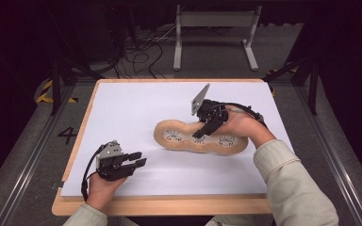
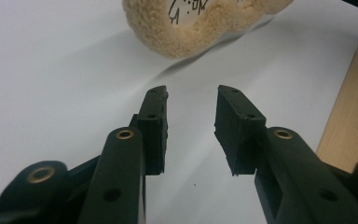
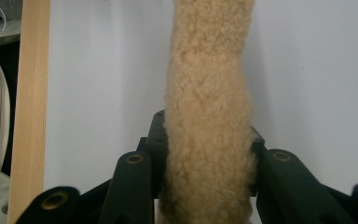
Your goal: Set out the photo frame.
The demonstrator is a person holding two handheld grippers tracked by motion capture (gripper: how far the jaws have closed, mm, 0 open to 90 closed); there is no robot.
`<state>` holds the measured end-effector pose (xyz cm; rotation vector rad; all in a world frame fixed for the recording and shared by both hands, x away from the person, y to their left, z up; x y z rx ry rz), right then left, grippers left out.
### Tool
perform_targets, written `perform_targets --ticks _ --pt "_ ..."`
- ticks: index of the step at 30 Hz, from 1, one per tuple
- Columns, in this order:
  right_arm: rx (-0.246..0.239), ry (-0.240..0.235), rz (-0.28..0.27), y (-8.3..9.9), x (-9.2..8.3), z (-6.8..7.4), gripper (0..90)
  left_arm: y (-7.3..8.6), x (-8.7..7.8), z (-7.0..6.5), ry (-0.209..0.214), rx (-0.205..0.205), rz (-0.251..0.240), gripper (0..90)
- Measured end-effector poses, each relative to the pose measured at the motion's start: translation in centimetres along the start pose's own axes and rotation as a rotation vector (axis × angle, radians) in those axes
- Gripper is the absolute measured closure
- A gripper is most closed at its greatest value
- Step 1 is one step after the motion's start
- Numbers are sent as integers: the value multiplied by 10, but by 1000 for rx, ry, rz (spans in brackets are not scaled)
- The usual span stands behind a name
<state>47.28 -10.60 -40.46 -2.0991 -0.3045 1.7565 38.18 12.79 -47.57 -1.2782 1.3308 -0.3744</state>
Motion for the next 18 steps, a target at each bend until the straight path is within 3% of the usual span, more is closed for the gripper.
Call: perform_targets --ticks 11,18 --pt "-21 -54 5 6 14 6 668 0 2 0 6 2 8 644" --pt "-14 -60 -9 9 16 6 667 0 3 0 6 0 11 645"
Point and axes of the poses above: each handheld gripper's, and its own axes: x roughly forward along the jaws, y roughly out of its underside, z roughly to its left, the point moved 8 cm from there along x, roughly forward along the jaws, and after that the axes turned 10 degrees about y, right-handed, at the moved point
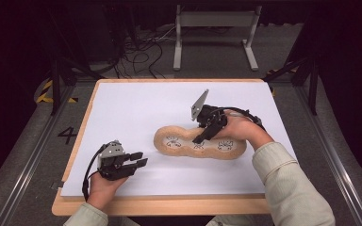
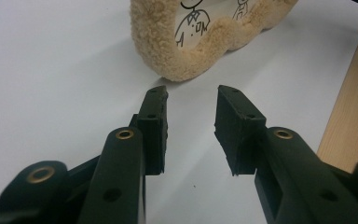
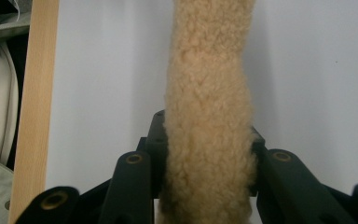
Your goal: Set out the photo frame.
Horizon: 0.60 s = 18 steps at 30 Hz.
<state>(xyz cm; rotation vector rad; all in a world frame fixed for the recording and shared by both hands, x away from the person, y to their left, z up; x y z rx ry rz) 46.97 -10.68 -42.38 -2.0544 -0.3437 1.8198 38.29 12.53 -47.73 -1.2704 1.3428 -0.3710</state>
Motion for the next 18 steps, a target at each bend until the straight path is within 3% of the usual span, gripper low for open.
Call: perform_targets --ticks 7,18 --pt "-10 9 6 1 0 -1 659 0 1 0 3 4 3 645" --pt "25 43 19 2 1 -7 625 1 1 0 3 -8 5 642"
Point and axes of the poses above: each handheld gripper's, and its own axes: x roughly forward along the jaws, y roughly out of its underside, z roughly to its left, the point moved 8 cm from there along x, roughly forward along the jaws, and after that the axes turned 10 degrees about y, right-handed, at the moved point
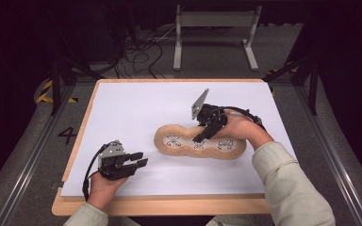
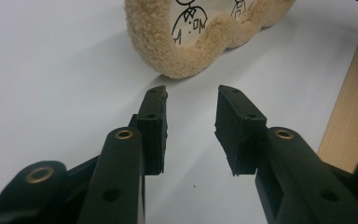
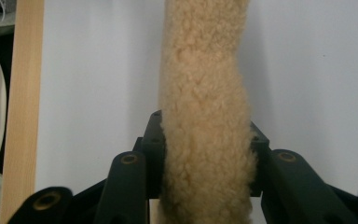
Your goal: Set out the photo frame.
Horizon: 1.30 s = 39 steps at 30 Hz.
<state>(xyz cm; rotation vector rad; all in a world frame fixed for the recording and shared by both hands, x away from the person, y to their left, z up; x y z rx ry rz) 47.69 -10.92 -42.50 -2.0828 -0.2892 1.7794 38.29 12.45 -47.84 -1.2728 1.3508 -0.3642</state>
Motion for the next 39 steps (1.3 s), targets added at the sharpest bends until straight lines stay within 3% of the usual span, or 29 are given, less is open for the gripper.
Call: perform_targets --ticks 4,8,10,13,16,25,29,37,39 --pt "42 29 6 1 1 -5 571 0 0 0 -2 1 -2 641" --pt "66 67 0 1 1 -10 445 0 -1 0 -1 4 -2 641" --pt "101 55 -18 1 0 -11 350 0 -1 0 -2 7 -2 639" --pt "112 49 -53 0 -2 -11 272 0 -1 1 -5 1 -3 633" --pt "132 49 -78 -1 -7 -11 256 0 -2 1 -5 -4 -7 626" --pt "91 174 -208 -3 -50 -3 249 -1 -2 3 -8 -5 -8 609" --pt "104 203 -214 3 -63 2 244 -1 -2 1 -3 -21 -11 600" --pt "127 270 -211 20 -82 9 197 -3 -2 7 -22 -8 -8 573" --pt "154 288 -197 27 -86 9 176 -4 -3 9 -31 -7 -3 563"
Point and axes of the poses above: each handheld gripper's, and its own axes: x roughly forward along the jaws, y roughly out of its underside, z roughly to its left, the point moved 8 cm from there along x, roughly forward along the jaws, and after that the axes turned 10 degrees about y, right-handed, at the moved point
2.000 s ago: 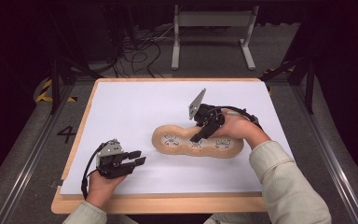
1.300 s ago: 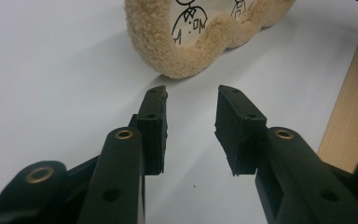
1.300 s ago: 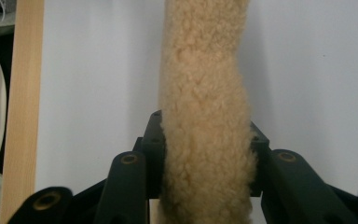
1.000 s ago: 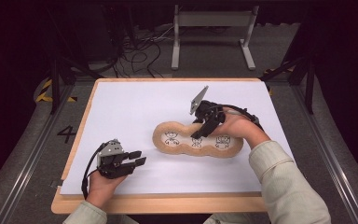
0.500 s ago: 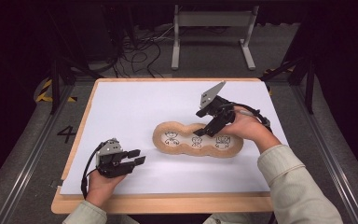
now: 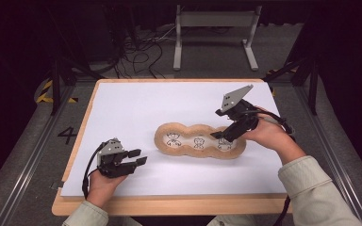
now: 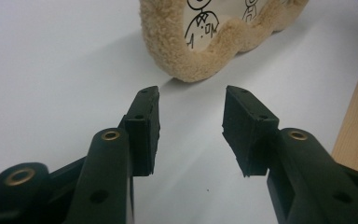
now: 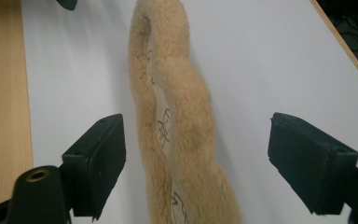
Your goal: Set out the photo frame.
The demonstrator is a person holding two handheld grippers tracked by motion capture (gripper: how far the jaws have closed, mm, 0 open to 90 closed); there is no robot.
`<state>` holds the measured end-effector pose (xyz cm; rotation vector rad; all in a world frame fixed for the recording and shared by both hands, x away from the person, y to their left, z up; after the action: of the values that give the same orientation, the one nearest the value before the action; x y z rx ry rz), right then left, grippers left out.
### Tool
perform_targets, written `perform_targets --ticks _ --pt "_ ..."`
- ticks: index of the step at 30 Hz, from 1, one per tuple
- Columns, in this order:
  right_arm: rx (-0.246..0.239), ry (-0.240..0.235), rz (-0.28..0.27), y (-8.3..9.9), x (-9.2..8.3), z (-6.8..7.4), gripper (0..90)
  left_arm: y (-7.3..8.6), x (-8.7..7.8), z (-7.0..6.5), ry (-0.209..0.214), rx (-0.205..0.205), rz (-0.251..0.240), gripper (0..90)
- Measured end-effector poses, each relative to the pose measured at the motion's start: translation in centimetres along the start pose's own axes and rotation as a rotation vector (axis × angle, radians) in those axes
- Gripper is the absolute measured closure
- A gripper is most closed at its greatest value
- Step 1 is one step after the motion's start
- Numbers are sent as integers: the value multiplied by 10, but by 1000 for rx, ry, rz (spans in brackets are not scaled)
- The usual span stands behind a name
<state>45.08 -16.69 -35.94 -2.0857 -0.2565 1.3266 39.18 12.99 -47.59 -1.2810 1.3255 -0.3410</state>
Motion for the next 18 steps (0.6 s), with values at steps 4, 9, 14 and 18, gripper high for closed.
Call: perform_targets --ticks 4,9,14,18 --pt "41 4 -6 9 -10 -3 117 -1 -4 5 -26 3 -2 528" --pt "86 5 -8 21 -21 -6 73 0 -7 11 -42 -3 -4 486" --pt "114 3 -11 32 -30 -6 27 1 -9 13 -54 -9 -10 466" --pt "145 20 -20 41 -35 -7 14 1 -8 14 -56 -13 -10 445"
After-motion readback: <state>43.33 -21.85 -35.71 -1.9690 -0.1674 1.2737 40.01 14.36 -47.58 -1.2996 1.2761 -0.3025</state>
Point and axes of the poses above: each handheld gripper's, and its own axes: x roughly forward along the jaws, y roughly out of its underside, z roughly to its left, the point moved 8 cm from there along x, roughly forward along the jaws, and after that the axes turned 10 degrees about y, right-handed, at the moved point
